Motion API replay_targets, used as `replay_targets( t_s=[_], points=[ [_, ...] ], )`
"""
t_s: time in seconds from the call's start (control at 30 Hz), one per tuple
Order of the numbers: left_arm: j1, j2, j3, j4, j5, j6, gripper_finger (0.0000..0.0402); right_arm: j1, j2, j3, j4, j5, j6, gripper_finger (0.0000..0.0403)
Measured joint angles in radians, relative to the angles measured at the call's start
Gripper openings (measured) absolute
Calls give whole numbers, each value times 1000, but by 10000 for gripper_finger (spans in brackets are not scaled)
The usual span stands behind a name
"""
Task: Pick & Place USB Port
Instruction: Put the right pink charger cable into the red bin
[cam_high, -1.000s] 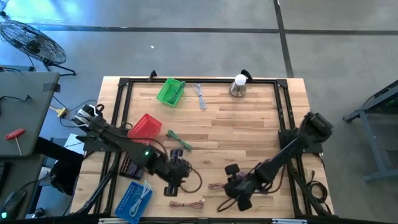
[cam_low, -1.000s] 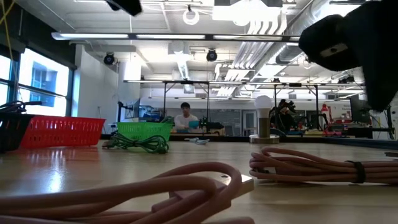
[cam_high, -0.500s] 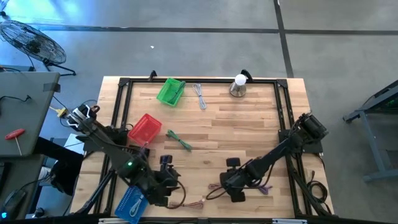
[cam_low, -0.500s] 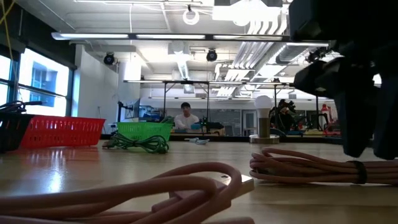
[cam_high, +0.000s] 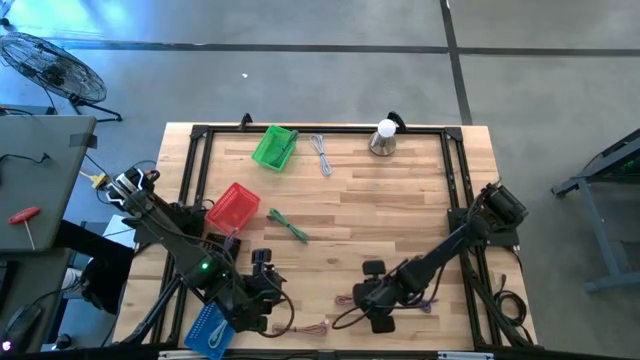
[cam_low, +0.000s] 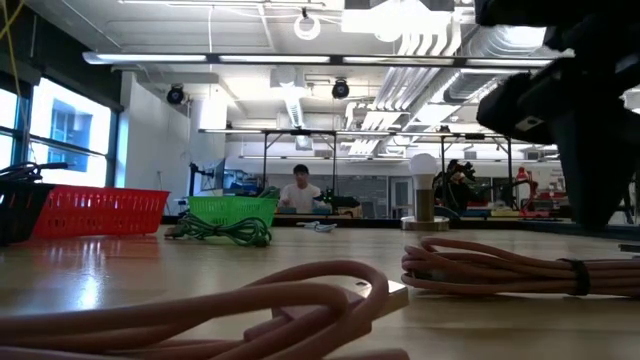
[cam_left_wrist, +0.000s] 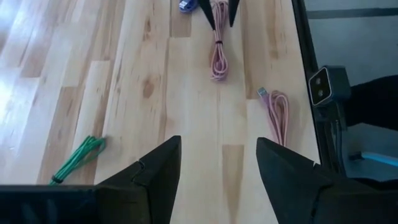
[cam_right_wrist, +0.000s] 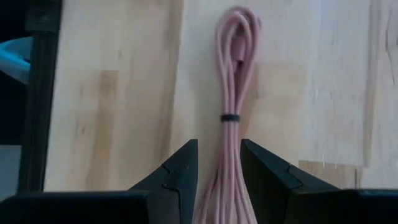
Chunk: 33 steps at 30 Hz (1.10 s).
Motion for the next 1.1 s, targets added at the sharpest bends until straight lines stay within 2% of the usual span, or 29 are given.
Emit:
replay_targets(
  t_s=[0.3, 0.4, 0.5, 0.7, 0.93, 1.1],
  points=[
    [1, 0, 0, 1, -40, 0, 202, -5, 0, -99, 148, -44, 56, 112],
    [1, 0, 0, 4, -94, -7, 202, -5, 0, -134, 187, -29, 60, 112],
    [2, 0, -1, 39, -201, -19, 202, -5, -4, -165, 213, 14, 91, 101],
    [2, 1, -78, 282, -417, 32, 202, -2, -7, -205, 243, 109, 94, 19],
    [2, 2, -238, 588, -531, 205, 202, -6, 2, -164, 265, 232, -97, 10],
    [2, 1, -340, 854, -522, 407, 202, -6, 1, -70, 222, 323, -248, 10]
  ],
)
